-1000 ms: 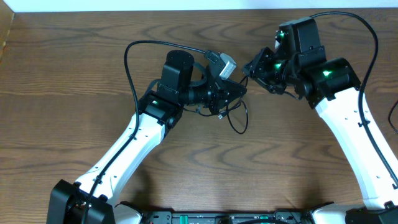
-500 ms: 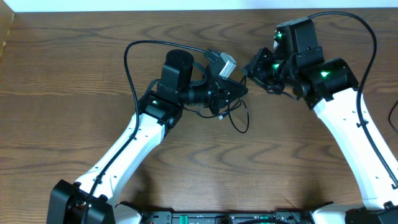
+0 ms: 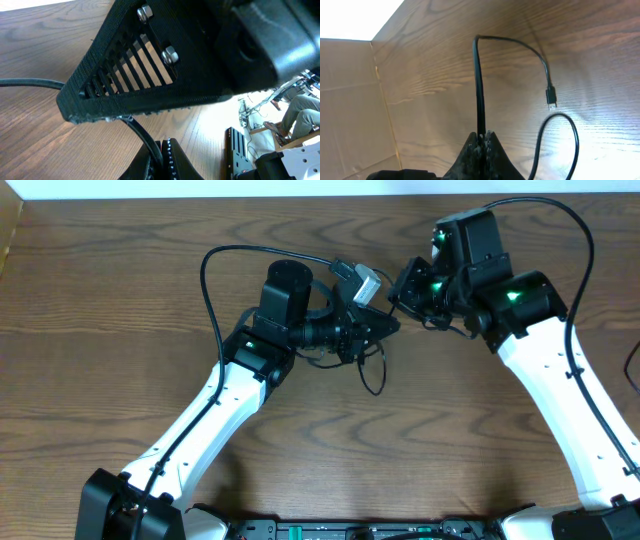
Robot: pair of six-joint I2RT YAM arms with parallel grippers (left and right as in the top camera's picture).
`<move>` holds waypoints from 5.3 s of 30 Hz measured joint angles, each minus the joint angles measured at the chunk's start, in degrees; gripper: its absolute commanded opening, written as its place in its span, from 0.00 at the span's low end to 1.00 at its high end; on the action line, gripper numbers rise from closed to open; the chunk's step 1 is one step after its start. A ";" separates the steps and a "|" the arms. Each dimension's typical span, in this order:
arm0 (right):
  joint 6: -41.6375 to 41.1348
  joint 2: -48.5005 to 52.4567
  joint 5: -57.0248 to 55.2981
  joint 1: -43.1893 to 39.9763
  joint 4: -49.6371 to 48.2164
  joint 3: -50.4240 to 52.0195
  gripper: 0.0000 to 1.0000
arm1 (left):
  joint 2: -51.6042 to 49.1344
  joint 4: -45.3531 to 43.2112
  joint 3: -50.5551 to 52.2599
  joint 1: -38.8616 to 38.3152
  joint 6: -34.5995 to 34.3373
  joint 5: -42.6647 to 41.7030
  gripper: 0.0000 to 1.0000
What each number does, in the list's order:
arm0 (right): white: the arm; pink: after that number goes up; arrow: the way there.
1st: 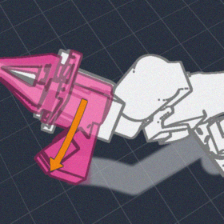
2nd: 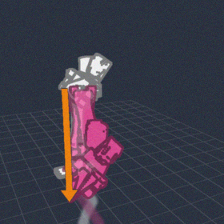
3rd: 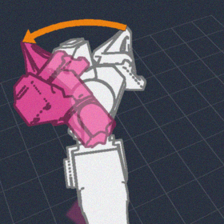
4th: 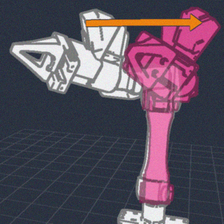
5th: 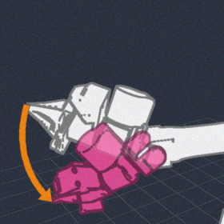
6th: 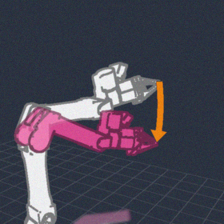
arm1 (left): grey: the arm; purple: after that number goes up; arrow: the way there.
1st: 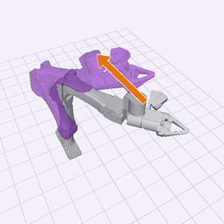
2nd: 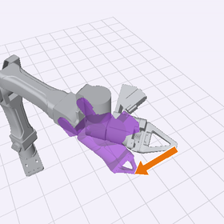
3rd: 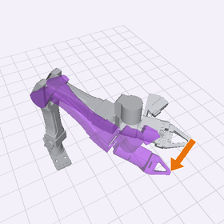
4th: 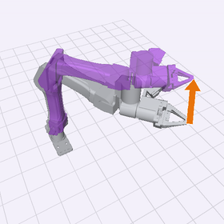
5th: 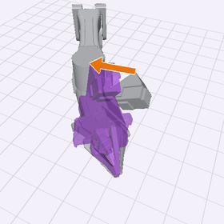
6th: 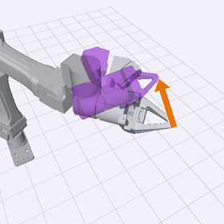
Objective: Untangle cables
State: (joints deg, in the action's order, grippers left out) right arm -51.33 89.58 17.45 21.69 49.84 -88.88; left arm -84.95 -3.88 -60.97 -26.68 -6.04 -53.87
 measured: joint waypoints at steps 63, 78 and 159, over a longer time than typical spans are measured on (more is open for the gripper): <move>49.94 -7.82 -6.64 -21.73 9.53 -8.72 0.01 | 25.11 27.54 0.04 18.67 6.19 15.37 0.98; 54.86 -7.85 -1.07 -26.16 10.60 -23.45 0.01 | 25.46 26.97 0.04 23.52 -0.13 26.99 0.98; 43.76 47.98 -21.88 -61.05 -1.14 -46.60 0.01 | 26.84 18.43 0.04 12.24 2.86 10.45 0.98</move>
State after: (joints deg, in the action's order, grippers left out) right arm -7.57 137.56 -4.43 -39.35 48.71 -135.48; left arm -58.11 14.55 -60.93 -14.44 -3.18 -43.42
